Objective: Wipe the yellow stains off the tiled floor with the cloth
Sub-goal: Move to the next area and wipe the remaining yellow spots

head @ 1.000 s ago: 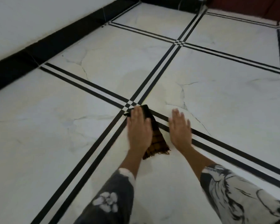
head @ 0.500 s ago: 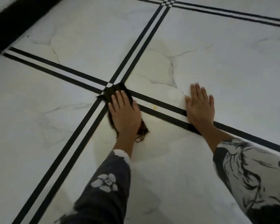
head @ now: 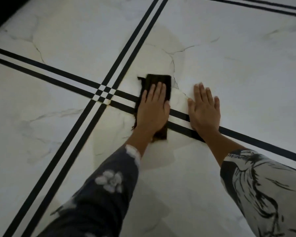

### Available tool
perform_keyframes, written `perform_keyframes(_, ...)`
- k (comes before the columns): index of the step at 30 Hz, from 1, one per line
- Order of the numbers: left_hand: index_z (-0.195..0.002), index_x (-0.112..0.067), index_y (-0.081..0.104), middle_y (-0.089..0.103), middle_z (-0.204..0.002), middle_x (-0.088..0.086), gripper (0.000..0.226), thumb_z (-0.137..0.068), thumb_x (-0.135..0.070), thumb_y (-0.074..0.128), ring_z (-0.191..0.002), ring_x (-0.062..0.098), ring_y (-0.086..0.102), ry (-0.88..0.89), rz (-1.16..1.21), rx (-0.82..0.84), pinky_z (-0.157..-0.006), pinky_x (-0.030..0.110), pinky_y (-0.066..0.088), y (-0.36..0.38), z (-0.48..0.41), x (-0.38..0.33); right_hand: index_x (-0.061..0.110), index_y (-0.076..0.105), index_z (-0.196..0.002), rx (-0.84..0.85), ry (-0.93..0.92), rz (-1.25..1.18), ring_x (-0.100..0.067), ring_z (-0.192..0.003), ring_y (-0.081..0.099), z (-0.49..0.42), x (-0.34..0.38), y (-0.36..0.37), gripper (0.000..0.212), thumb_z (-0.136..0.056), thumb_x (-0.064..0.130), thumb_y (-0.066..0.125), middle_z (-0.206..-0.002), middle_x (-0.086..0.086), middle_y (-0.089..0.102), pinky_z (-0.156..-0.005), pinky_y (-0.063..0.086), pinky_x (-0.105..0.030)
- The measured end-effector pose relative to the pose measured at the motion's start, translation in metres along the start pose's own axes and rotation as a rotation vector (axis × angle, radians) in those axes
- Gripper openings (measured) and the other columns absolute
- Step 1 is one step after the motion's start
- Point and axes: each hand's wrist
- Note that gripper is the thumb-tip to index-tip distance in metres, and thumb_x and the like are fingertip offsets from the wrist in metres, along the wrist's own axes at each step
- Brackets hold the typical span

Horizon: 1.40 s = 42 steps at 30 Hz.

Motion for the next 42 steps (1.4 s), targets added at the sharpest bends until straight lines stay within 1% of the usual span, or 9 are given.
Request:
perform_keyframes(2, -0.15, -0.014, 0.008, 0.013, -0.158, 0.004, 0.064, -0.093, -0.043, 0.006, -0.146, 0.018, 0.01, 0.144, 0.006, 0.05, -0.117, 0.036, 0.001, 0.001, 0.028, 0.011, 0.022, 0.002, -0.15, -0.003, 0.003, 0.003, -0.016, -0.147, 0.0, -0.001, 0.0, 0.0, 0.054, -0.1, 0.038, 0.017, -0.159, 0.003, 0.001, -0.12, 0.001, -0.039)
perform_keyframes(8, -0.149, -0.009, 0.005, 0.011, -0.158, 0.012, 0.058, -0.1, -0.035, 0.016, -0.146, 0.024, 0.009, -0.27, -0.039, -0.067, -0.118, 0.042, 0.006, -0.008, -0.045, 0.05, 0.022, -0.001, -0.15, -0.01, 0.0, 0.007, -0.015, -0.147, -0.002, -0.003, -0.002, 0.002, 0.055, -0.1, 0.038, 0.017, -0.159, 0.004, -0.001, -0.119, -0.003, -0.038)
perform_keyframes(15, -0.149, -0.012, 0.015, 0.02, -0.157, 0.006, 0.061, -0.094, -0.038, 0.01, -0.144, 0.021, 0.018, 0.196, -0.013, 0.029, -0.117, 0.037, 0.006, 0.003, 0.0, -0.003, 0.022, 0.001, -0.15, -0.004, 0.018, -0.023, -0.014, -0.147, -0.001, -0.002, 0.002, 0.0, 0.055, -0.1, 0.038, 0.019, -0.159, 0.004, 0.001, -0.119, -0.002, -0.038)
perform_keyframes(18, -0.149, -0.014, 0.015, 0.02, -0.156, 0.006, 0.062, -0.093, -0.039, 0.011, -0.145, 0.021, 0.017, 0.099, 0.012, 0.032, -0.116, 0.038, 0.004, -0.002, 0.035, 0.03, 0.022, 0.0, -0.15, 0.011, 0.021, -0.016, -0.014, -0.147, -0.002, -0.003, 0.001, -0.001, 0.055, -0.1, 0.037, 0.019, -0.159, 0.005, -0.001, -0.119, -0.003, -0.038)
perform_keyframes(22, -0.15, -0.011, 0.008, 0.013, -0.158, 0.009, 0.059, -0.097, -0.037, 0.014, -0.146, 0.024, 0.011, -0.224, -0.01, -0.045, -0.118, 0.042, 0.005, -0.004, -0.028, 0.035, 0.022, 0.0, -0.15, 0.005, 0.023, -0.019, -0.014, -0.147, -0.001, -0.003, 0.001, 0.0, 0.055, -0.1, 0.036, 0.019, -0.159, 0.005, 0.0, -0.119, -0.002, -0.038)
perform_keyframes(26, -0.15, -0.012, 0.005, 0.009, -0.159, 0.008, 0.057, -0.099, -0.037, 0.016, -0.146, 0.022, 0.008, -0.035, -0.004, -0.002, -0.117, 0.04, 0.002, 0.005, -0.056, -0.01, 0.022, 0.001, -0.15, 0.001, 0.018, -0.021, -0.014, -0.147, -0.002, -0.003, 0.0, 0.002, 0.055, -0.1, 0.037, 0.019, -0.159, 0.005, 0.0, -0.119, -0.002, -0.038)
perform_keyframes(30, -0.15, -0.014, 0.013, 0.018, -0.157, 0.004, 0.064, -0.092, -0.042, 0.008, -0.145, 0.019, 0.016, 0.183, -0.022, 0.033, -0.116, 0.036, 0.003, 0.003, 0.015, -0.001, 0.023, 0.001, -0.15, 0.008, 0.024, -0.009, -0.013, -0.147, -0.002, -0.004, 0.0, 0.0, 0.054, -0.1, 0.036, 0.019, -0.159, 0.005, -0.001, -0.119, -0.002, -0.038)
perform_keyframes(37, -0.15, -0.013, 0.006, 0.01, -0.159, 0.007, 0.06, -0.097, -0.039, 0.015, -0.146, 0.022, 0.009, -0.181, -0.024, -0.038, -0.117, 0.04, 0.003, 0.002, -0.027, 0.016, 0.022, 0.002, -0.15, 0.002, 0.007, 0.01, -0.016, -0.147, 0.0, -0.005, -0.003, 0.0, 0.054, -0.1, 0.037, 0.018, -0.159, 0.004, 0.001, -0.119, -0.002, -0.039)
perform_keyframes(42, -0.149, -0.012, 0.018, 0.023, -0.156, 0.007, 0.058, -0.097, -0.038, 0.018, -0.144, 0.021, 0.02, 0.054, 0.046, -0.022, -0.117, 0.039, 0.011, 0.009, 0.061, -0.02, 0.021, 0.007, -0.15, -0.001, 0.004, 0.011, -0.018, -0.147, 0.003, -0.006, -0.002, -0.001, 0.053, -0.1, 0.036, 0.02, -0.159, 0.002, 0.005, -0.118, -0.001, -0.044)
Point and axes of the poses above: each hand's wrist, its own z-axis away from the middle knuckle, its own y-axis out of the palm, x = y × z
